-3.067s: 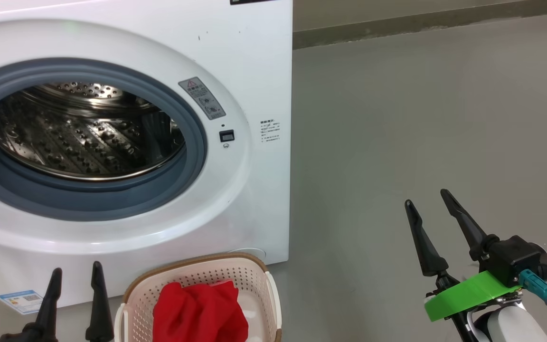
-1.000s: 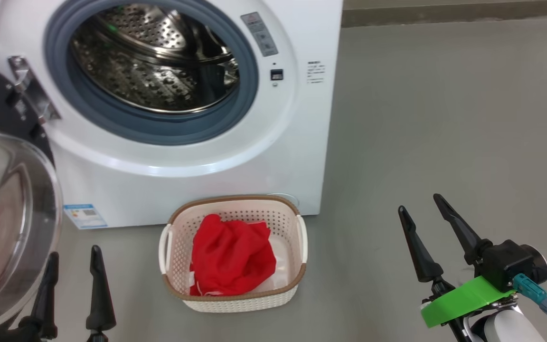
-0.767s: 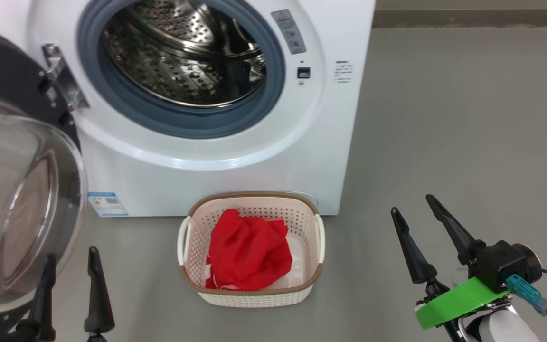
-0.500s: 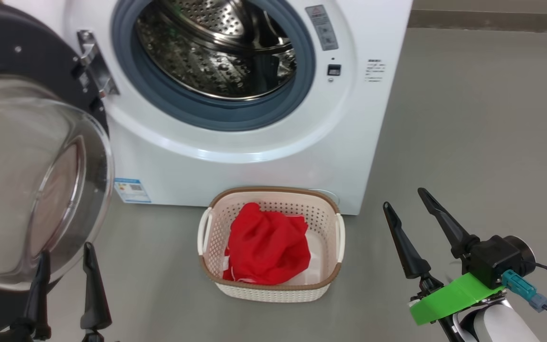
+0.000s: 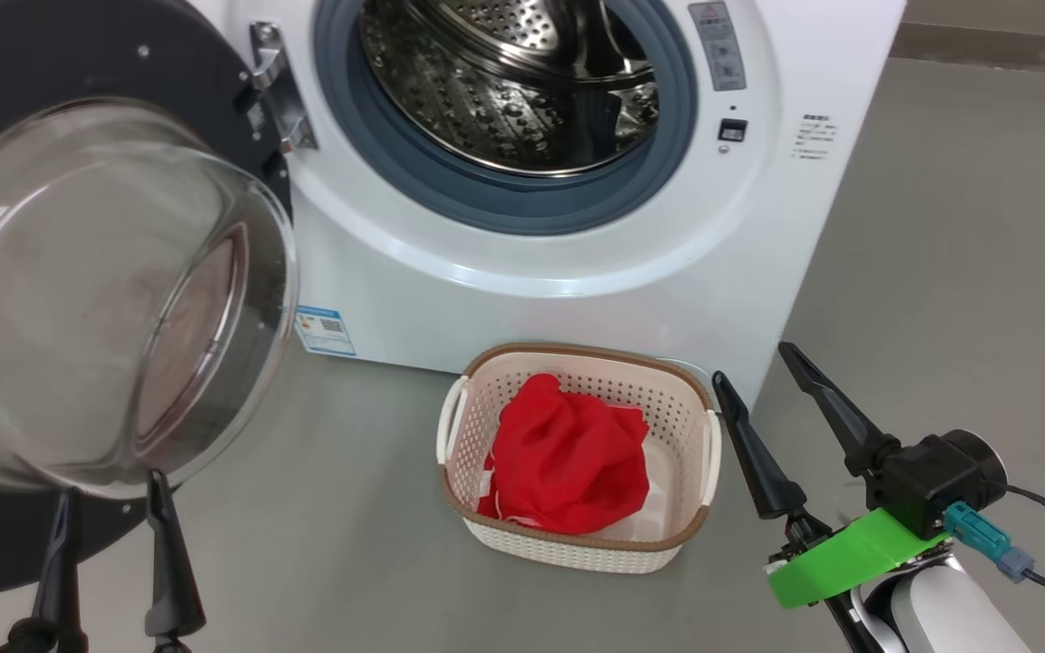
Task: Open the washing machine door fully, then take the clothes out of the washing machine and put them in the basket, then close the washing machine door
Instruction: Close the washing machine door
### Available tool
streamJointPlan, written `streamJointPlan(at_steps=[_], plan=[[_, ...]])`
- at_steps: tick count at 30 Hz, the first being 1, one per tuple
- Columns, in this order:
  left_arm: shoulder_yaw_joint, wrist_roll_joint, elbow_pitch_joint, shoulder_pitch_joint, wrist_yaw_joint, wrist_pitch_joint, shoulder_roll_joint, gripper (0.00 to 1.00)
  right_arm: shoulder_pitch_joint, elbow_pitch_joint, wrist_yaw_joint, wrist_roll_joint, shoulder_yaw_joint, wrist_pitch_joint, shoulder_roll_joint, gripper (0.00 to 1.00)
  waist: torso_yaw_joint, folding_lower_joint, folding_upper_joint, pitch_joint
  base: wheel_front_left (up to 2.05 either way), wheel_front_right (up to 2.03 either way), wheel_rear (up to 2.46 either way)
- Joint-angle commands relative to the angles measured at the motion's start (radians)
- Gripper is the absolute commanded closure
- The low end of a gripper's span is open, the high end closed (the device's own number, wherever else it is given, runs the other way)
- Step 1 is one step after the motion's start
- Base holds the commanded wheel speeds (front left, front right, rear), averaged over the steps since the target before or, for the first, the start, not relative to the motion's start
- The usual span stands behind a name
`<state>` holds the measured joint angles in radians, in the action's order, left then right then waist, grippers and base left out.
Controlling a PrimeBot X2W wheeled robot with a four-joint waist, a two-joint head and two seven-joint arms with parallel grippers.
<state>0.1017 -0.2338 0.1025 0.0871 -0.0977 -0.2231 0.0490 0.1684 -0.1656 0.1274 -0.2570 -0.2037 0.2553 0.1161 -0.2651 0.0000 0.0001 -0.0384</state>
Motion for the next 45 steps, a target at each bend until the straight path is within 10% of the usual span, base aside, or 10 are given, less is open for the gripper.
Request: streamJointPlan(at_steps=[1, 33, 35, 38, 45], plan=[[0.037, 0.015, 0.035, -0.011, -0.01, -0.009, 0.014, 0.0, 0.032, 0.024, 0.003, -0.012, -0.02, 0.006, 0.003, 0.0, -0.024, 0.0, -0.0001, 0.004, 0.0, 0.0, 0.0], [0.052, 0.034, 0.077, 0.035, -0.06, 0.012, 0.045, 0.01, 0.001, 0.013, 0.003, -0.019, -0.033, 0.006, -0.011, 0.0, -0.108, 0.0, -0.0001, 0.057, 0.0, 0.0, 0.0], [0.054, 0.044, 0.077, 0.031, -0.068, 0.009, 0.051, 0.55, 0.0, 0.012, 0.003, -0.019, -0.032, 0.006, -0.011, 0.0, -0.106, 0.0, -0.0001, 0.057, 0.0, 0.0, 0.0], [0.068, 0.056, 0.092, 0.005, -0.079, -0.004, 0.064, 1.0, -0.002, 0.01, 0.003, -0.02, -0.028, 0.006, -0.011, 0.0, -0.105, 0.0, -0.0001, 0.059, 0.0, 0.0, 0.0], [0.118, 0.068, 0.116, -0.102, -0.094, -0.017, 0.126, 1.0, 0.0, 0.011, 0.003, -0.018, -0.02, 0.006, -0.001, 0.0, -0.099, 0.0, -0.0001, 0.054, 0.0, 0.0, 0.0]])
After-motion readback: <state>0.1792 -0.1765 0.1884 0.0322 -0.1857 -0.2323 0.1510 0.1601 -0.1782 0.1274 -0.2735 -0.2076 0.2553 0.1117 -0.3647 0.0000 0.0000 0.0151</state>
